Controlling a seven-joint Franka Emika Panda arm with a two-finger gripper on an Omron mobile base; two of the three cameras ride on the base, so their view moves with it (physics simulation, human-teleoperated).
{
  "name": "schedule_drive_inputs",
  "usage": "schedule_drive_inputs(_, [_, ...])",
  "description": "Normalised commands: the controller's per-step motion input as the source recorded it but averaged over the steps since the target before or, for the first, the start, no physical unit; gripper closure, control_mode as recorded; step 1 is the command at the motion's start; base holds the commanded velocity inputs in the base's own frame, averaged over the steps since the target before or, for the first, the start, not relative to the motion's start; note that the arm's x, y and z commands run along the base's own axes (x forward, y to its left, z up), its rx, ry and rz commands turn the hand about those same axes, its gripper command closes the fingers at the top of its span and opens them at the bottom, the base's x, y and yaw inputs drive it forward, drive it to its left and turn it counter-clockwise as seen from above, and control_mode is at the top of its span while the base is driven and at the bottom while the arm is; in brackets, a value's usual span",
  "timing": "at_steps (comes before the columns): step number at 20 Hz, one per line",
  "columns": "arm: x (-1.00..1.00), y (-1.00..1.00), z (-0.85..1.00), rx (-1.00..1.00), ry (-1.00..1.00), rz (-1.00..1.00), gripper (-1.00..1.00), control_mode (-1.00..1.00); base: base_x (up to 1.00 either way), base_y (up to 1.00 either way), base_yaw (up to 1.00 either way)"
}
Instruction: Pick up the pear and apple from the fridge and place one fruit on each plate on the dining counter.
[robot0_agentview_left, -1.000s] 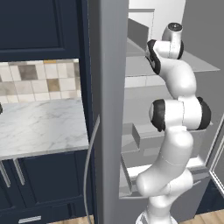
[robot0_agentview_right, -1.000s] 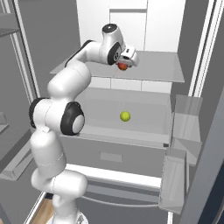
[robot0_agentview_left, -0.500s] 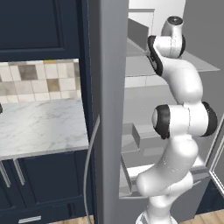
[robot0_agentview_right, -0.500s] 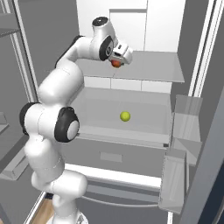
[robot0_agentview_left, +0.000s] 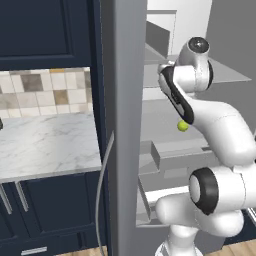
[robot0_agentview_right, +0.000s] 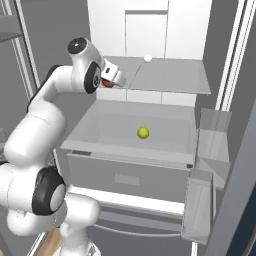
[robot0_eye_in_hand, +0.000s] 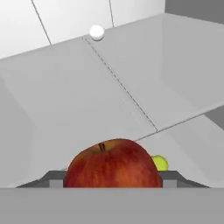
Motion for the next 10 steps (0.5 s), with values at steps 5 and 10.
schedule_drive_inputs(5, [-1.00, 0.00, -0.04, 0.01, -0.04, 0.07, 1.00, -1.00, 0.00, 0.00, 0.00])
schedule_drive_inputs(10, [-1.00, 0.00, -0.19, 0.00, -0.05, 0.07, 1.00, -1.00, 0.00, 0.00, 0.00])
